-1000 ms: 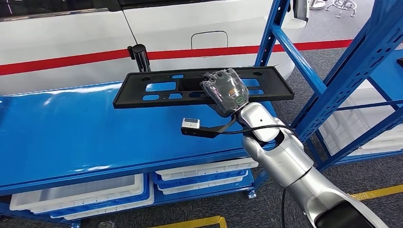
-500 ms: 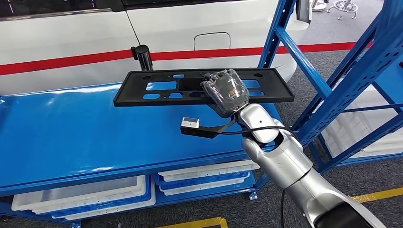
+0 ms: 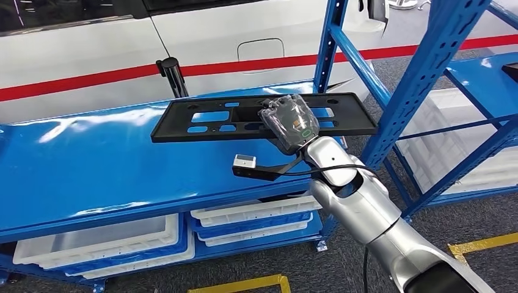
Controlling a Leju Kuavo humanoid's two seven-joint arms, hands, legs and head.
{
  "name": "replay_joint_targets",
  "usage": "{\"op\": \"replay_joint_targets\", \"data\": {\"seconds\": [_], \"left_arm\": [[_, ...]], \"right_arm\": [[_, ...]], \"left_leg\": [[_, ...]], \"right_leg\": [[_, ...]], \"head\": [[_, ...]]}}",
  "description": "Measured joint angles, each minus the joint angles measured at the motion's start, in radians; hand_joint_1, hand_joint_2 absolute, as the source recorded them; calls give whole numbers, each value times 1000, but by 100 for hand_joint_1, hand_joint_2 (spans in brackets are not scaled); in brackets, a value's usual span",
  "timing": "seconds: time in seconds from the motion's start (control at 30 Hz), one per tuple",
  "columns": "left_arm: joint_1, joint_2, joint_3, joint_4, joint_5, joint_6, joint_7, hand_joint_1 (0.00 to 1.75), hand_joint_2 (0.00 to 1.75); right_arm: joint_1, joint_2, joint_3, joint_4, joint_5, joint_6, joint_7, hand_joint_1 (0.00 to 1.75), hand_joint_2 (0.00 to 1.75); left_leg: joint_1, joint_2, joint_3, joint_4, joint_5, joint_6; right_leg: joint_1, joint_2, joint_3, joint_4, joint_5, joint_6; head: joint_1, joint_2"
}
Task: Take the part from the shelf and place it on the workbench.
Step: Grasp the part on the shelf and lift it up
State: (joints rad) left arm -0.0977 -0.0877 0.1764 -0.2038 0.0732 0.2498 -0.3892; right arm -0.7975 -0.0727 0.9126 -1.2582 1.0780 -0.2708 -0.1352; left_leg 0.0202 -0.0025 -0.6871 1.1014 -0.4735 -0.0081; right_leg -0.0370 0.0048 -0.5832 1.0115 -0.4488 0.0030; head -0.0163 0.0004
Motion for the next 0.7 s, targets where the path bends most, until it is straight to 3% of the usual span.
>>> {"op": "replay_joint_targets", "data": {"seconds": [0.07,0.1,0.13,0.17,0.23,0.3,0.37,0.43,0.47,0.53,0.6,0.63,0.67,0.7], "left_arm": [[0,0,0,0,0,-1,0,0,175],[0,0,-1,0,0,-1,0,0,175],[0,0,-1,0,0,-1,1,0,175],[0,0,-1,0,0,-1,1,0,175],[-2,2,-2,0,-2,-1,2,0,175],[-4,4,-3,0,-3,-1,3,0,175],[-4,4,-3,0,-4,-1,4,0,175],[-5,4,-4,0,-4,-1,5,0,175],[-6,4,-4,0,-4,-1,5,0,175],[-7,3,-5,0,-4,-1,5,0,175],[-7,3,-6,0,-4,-1,6,0,175],[-6,3,-6,0,-4,-1,6,0,175],[-6,2,-7,0,-4,-1,6,0,175],[-6,1,-7,0,-4,-1,6,0,175]], "right_arm": [[2,0,0,0,0,3,0,175,175],[4,0,0,0,0,4,0,175,175],[6,0,0,0,1,4,0,175,175],[7,0,0,0,1,4,0,175,175],[7,0,-1,-1,1,5,0,175,175],[6,0,-3,-2,1,5,0,175,175],[6,0,-4,-3,2,6,0,175,175],[6,-1,-6,-3,2,6,0,175,175],[5,-2,-7,-4,2,6,0,175,175],[5,-5,-8,-4,3,7,0,175,175],[9,-8,-8,-4,3,7,0,175,175],[12,-9,-8,-4,3,7,0,175,175],[13,-10,-8,-4,3,7,0,175,175],[13,-10,-8,-4,3,7,0,175,175]], "left_leg": [[0,0,-39,134,-82,-5],[0,0,-44,173,-99,-4],[0,0,-31,177,-98,-1],[-1,0,4,139,-81,6],[-7,0,106,-3,-45,25],[-16,1,164,-92,-27,39],[-25,2,164,-104,-16,46],[-22,5,161,-124,7,57],[-20,8,156,-133,21,63],[-18,12,135,-140,45,67],[-18,12,108,-139,64,65],[-18,12,95,-138,74,63],[-17,13,83,-137,83,59],[-16,12,71,-134,91,54]], "right_leg": [[7,-2,-17,1,12,-10],[11,-2,-24,1,18,-12],[15,-3,-31,1,23,-13],[19,-2,-37,2,29,-13],[24,-2,-45,1,39,-10],[24,-4,-47,-1,49,-1],[21,-7,-47,-6,61,14],[22,-7,-57,-1,57,21],[24,-6,-69,21,36,20],[23,-5,-111,133,-45,12],[19,-5,-142,259,-104,18],[18,-5,-136,281,-106,28],[15,-5,-112,267,-94,40],[11,-6,-69,216,-75,52]], "head": [[-1,0],[-1,0],[-1,0],[-1,0],[-1,0],[0,0],[-2,0],[-3,0],[-2,0],[0,0],[0,0],[1,0],[1,0],[1,0]]}}
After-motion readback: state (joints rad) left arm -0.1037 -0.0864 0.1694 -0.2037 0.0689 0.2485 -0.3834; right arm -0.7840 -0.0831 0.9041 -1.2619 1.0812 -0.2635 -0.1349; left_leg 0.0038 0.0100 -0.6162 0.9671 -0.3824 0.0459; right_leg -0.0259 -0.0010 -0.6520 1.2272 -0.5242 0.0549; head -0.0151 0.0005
